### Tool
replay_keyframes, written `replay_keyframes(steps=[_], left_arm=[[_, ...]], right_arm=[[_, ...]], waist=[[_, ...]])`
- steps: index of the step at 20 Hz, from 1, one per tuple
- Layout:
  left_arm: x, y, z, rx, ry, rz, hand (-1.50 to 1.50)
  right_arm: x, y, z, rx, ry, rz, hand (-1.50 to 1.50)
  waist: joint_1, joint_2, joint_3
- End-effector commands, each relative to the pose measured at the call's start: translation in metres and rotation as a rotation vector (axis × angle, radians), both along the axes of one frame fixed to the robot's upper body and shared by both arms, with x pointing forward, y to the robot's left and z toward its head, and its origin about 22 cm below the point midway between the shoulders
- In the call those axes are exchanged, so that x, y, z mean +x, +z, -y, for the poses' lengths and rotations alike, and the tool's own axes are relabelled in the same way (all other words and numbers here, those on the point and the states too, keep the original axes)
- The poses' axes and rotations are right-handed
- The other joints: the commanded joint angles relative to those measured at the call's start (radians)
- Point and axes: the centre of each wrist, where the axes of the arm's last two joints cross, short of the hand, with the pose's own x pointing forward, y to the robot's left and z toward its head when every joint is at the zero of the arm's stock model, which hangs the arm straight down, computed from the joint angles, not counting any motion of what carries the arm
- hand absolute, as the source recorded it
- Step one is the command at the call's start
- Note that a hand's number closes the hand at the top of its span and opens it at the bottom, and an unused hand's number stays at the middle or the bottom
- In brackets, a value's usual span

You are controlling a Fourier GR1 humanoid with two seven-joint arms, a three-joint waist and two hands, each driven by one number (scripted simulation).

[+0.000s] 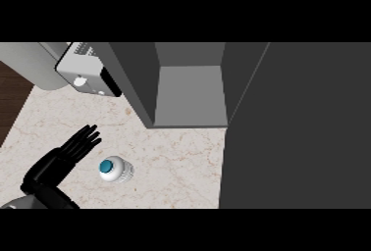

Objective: Pick up the bottled water, place it into the cabinet and close the cabinet

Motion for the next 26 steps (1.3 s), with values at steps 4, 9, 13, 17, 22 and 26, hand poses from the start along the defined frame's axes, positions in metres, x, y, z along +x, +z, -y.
replay_keyframes(steps=[4, 9, 13, 17, 22, 26], left_arm=[[0.024, -0.034, 0.006, -0.014, 0.008, -0.072, -1.50], [0.022, -0.058, 0.028, -0.046, -0.014, -0.123, -1.50], [0.028, -0.057, 0.009, -0.073, -0.016, -0.129, -1.50], [0.020, -0.068, 0.008, -0.064, -0.022, -0.099, -1.50], [0.029, -0.080, 0.044, -0.086, -0.034, -0.134, -1.50], [0.017, -0.091, 0.044, -0.108, -0.030, -0.152, -1.50]], right_arm=[[0.007, -0.004, -0.006, -0.011, 0.004, -0.004, -1.50], [0.001, -0.007, -0.011, 0.016, -0.001, -0.009, -1.50], [-0.004, 0.005, 0.001, -0.001, -0.004, -0.007, -1.50], [0.007, -0.006, -0.006, 0.011, 0.016, -0.010, -1.50], [0.003, -0.001, -0.005, -0.021, 0.018, 0.026, -1.50], [0.004, -0.004, 0.006, 0.004, 0.014, 0.018, -1.50]], waist=[[-0.002, 0.003, -0.001], [-0.003, 0.002, -0.001], [-0.004, 0.002, -0.001], [-0.004, 0.006, -0.002], [-0.010, 0.005, -0.002], [-0.011, 0.006, -0.002]])
